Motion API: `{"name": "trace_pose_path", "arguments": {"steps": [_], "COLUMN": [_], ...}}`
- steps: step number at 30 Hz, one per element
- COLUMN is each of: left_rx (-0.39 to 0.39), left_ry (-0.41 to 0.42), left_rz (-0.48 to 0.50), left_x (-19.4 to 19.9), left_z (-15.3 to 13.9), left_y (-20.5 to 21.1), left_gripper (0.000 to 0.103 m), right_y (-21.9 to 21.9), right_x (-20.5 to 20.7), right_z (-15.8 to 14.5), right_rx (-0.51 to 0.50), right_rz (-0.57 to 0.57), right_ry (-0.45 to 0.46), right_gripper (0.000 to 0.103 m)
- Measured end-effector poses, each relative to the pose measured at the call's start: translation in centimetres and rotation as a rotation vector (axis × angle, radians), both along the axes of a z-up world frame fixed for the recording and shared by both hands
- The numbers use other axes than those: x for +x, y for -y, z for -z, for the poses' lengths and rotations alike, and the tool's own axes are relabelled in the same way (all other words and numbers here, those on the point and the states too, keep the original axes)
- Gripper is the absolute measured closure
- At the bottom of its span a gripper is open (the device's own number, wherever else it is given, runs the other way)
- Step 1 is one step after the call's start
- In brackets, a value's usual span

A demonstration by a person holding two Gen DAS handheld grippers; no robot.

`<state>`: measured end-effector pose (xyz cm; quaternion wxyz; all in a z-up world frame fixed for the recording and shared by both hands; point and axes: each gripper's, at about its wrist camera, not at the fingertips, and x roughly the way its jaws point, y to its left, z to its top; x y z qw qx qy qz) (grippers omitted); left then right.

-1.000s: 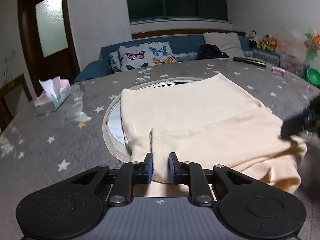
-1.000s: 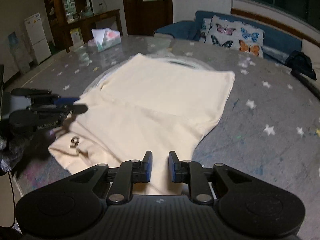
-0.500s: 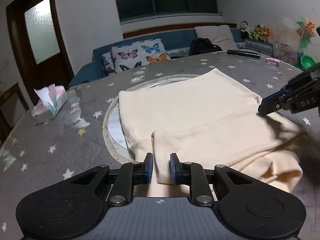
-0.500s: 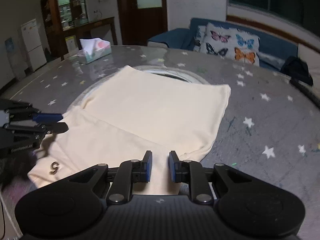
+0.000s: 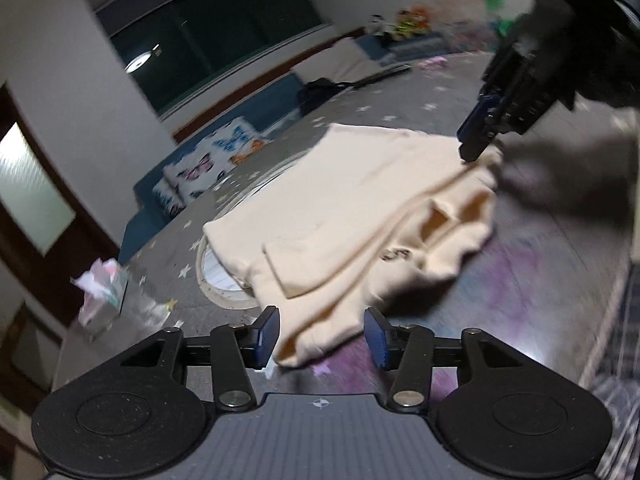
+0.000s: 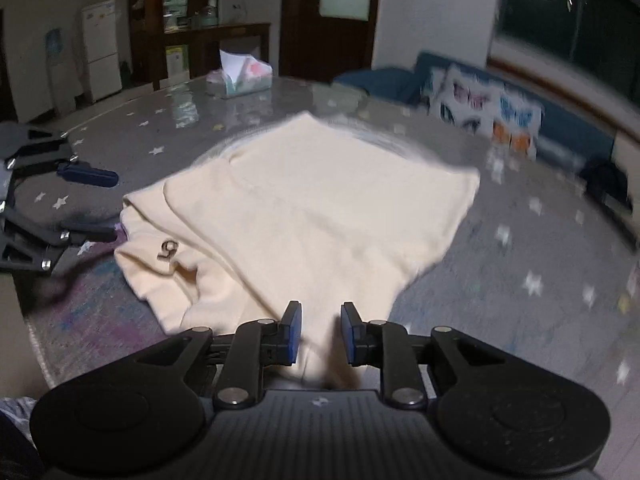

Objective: Fold clothes

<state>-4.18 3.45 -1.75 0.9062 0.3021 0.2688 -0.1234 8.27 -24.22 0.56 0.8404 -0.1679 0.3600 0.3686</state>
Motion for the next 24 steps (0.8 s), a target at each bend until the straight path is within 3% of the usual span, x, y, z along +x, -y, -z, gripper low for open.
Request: {"name": "trace_pose_path", "arguments": {"steps": [6,9,10,11,13,16,20,24], "left_rx": [0.056,0.039,0.023,0.005,-0.037,-0.11,-0.206,-0.268], "left_ry": [0.026,0.04,0.038,0.034,0.027,0.019,0.005,-0.029], "left_rz": [0.07,0.081,0.084,0.087,0.081,0.055,0.004,-0.043], "left_x": [0.3,1.0,1.2,1.5,2.1,3.2,5.2,7.2], "left_z": [1.4,1.5,1.4,1.3,0.9,0.0,-1.3,-1.7], "left_y": [1.6,2.1,2.1,2.1,1.9,1.3,0.4,-0.2], "left_gripper": [0.052,0.053,0.058,0.071,0.083,0.092,0.093,0.093], "right_y": [0.1,-0.1,-0.2,-0.3,-0.6,-1.1,-1.9,-2.3], "right_x": [-1.3,-2.1,-2.4,-2.6,-3.1,-3.8,-4.2,-3.1], "right_z": [-0.7,-1.1,-1.2,-1.2,-1.0,-0.4,0.2,0.2], "right_rx": [-0.02,-0.039,-0.048,-0.06,-0.089,-0.121,-0.124,-0.087], "right_rz": [-0.035,-0.079,-0.095,-0.113,-0.147,-0.203,-0.249,-0.218], "right_ry": [0.05,0.085,0.097,0.111,0.134,0.173,0.23,0.205], "right_gripper": [0.073,0.06,0.06,0.06,0.057,0.042,0.042,0.044]}}
